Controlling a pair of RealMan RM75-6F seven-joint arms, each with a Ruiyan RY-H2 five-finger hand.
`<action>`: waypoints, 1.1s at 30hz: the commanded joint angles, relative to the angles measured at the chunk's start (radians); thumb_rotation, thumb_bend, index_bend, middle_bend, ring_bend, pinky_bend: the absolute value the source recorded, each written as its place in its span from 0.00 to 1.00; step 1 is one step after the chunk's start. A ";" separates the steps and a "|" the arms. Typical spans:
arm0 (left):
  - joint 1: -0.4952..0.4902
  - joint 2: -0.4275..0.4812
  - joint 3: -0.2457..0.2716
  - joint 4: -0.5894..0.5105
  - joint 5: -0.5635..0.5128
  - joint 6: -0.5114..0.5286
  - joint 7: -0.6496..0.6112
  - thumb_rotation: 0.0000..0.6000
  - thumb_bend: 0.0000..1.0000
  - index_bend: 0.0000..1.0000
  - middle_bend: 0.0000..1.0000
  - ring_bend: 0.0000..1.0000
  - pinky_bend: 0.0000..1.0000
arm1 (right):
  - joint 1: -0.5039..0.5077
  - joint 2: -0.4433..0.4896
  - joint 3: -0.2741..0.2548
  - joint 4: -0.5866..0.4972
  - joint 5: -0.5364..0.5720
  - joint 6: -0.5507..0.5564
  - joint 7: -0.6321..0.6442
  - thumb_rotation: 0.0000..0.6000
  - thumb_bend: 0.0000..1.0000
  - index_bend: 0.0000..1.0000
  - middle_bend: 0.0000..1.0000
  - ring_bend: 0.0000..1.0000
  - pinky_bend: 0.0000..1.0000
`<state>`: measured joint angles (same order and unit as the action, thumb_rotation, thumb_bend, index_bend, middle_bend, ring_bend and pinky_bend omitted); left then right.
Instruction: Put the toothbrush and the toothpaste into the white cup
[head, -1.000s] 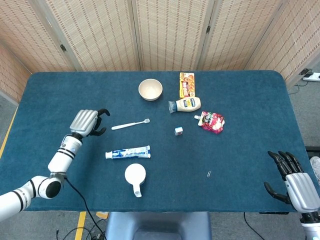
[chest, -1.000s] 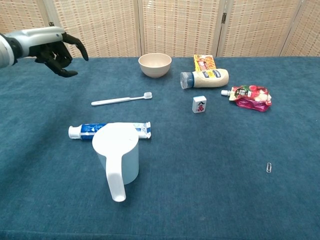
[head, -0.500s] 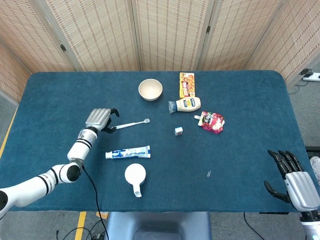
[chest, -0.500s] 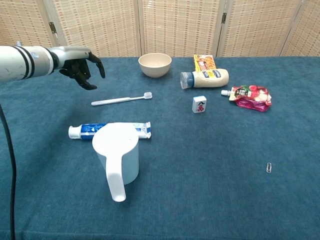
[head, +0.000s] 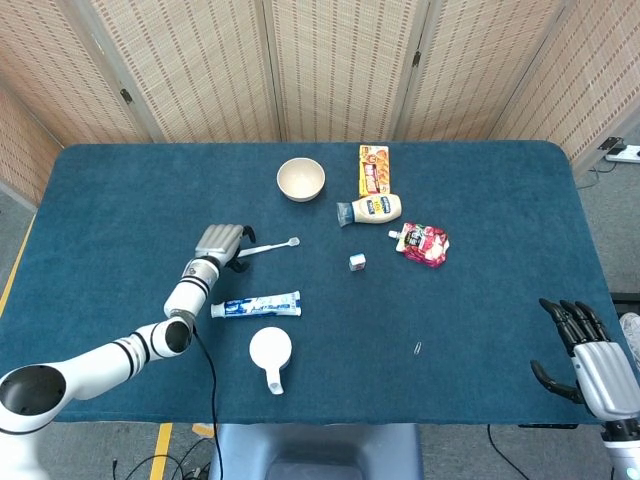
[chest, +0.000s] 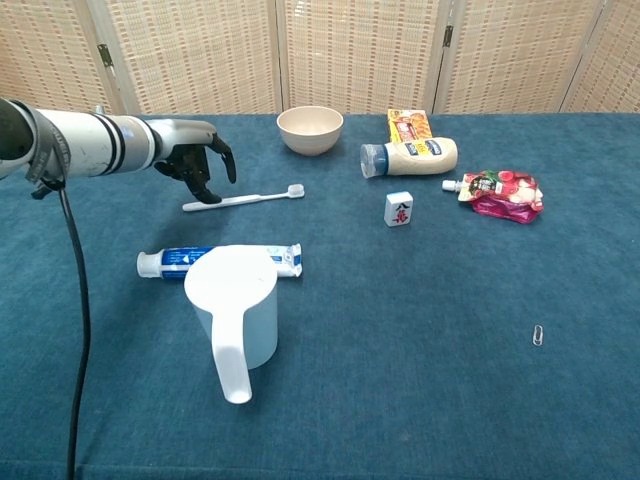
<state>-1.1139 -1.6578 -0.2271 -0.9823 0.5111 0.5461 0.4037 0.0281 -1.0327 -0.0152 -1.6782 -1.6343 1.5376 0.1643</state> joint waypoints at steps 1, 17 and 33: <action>-0.034 -0.021 0.023 0.043 -0.075 -0.026 0.030 1.00 0.37 0.35 0.97 0.88 1.00 | -0.002 0.001 0.000 0.001 0.004 -0.001 0.000 1.00 0.25 0.06 0.14 0.10 0.08; -0.089 -0.071 0.065 0.135 -0.179 -0.088 0.021 1.00 0.37 0.36 0.97 0.88 1.00 | -0.006 0.003 0.002 -0.004 0.018 -0.006 -0.005 1.00 0.25 0.06 0.14 0.11 0.08; -0.101 -0.024 0.073 0.007 -0.090 -0.060 -0.041 1.00 0.37 0.42 0.97 0.88 1.00 | -0.013 -0.003 0.001 0.013 0.022 -0.004 0.009 1.00 0.25 0.06 0.15 0.11 0.08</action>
<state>-1.2180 -1.6831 -0.1532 -0.9653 0.4020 0.4653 0.3730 0.0155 -1.0353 -0.0139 -1.6652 -1.6126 1.5336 0.1731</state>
